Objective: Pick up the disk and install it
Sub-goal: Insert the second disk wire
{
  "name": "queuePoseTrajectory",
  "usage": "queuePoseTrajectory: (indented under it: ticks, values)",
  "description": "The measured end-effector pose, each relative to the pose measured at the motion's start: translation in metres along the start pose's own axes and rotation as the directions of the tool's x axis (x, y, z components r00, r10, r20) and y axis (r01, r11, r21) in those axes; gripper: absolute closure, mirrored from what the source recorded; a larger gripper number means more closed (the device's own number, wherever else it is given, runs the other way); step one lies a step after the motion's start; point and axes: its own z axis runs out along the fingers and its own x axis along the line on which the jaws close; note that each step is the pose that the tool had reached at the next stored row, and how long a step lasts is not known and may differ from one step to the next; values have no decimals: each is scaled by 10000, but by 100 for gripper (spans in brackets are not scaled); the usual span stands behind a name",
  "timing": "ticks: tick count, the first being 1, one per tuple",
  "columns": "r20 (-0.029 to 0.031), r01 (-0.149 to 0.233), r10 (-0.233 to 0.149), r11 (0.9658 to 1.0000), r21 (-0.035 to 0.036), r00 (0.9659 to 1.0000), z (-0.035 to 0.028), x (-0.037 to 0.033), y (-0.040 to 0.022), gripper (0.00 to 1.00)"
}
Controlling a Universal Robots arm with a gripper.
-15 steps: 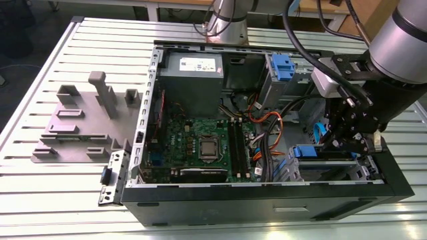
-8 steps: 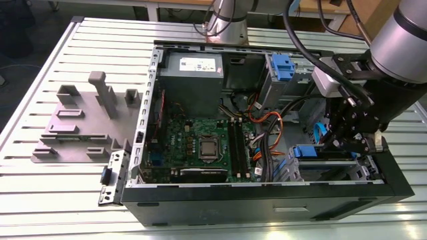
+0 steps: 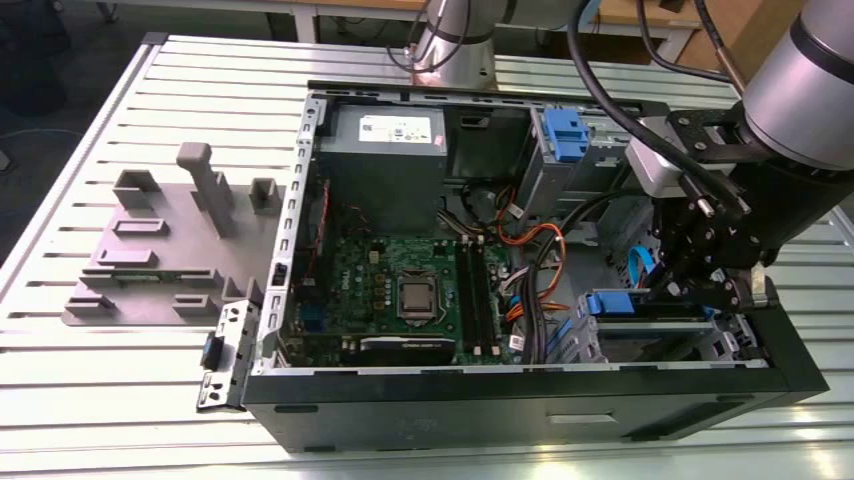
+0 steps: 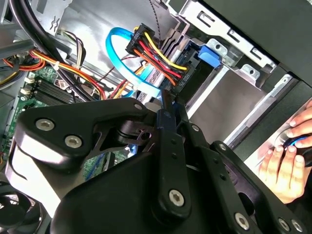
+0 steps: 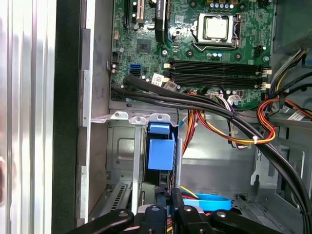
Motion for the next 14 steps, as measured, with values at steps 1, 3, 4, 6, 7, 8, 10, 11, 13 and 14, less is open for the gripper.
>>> queuePoseTrajectory:
  ticks: [1,3,4,6,7,8,10,11,13,14]
  values:
    - [-1,-7,7,10000,0,10000,0,3,-1,84]
    - [-1,-20,20,10000,0,10000,2,6,-4,84]
    - [-1,-25,25,10000,-1,10000,3,6,-6,84]
    - [-2,-31,31,10000,0,10000,6,8,-6,84]
    - [-1,-33,33,10000,0,10000,7,8,-6,84]
    - [-1,-33,33,10000,0,10000,9,8,-6,84]
    - [3,-34,34,10000,0,10000,16,8,-6,84]
    - [4,-35,35,10000,0,10000,19,8,-6,84]
    - [13,-36,36,10000,0,10000,26,9,-5,84]
    - [20,-37,37,10000,0,10000,30,9,-5,84]
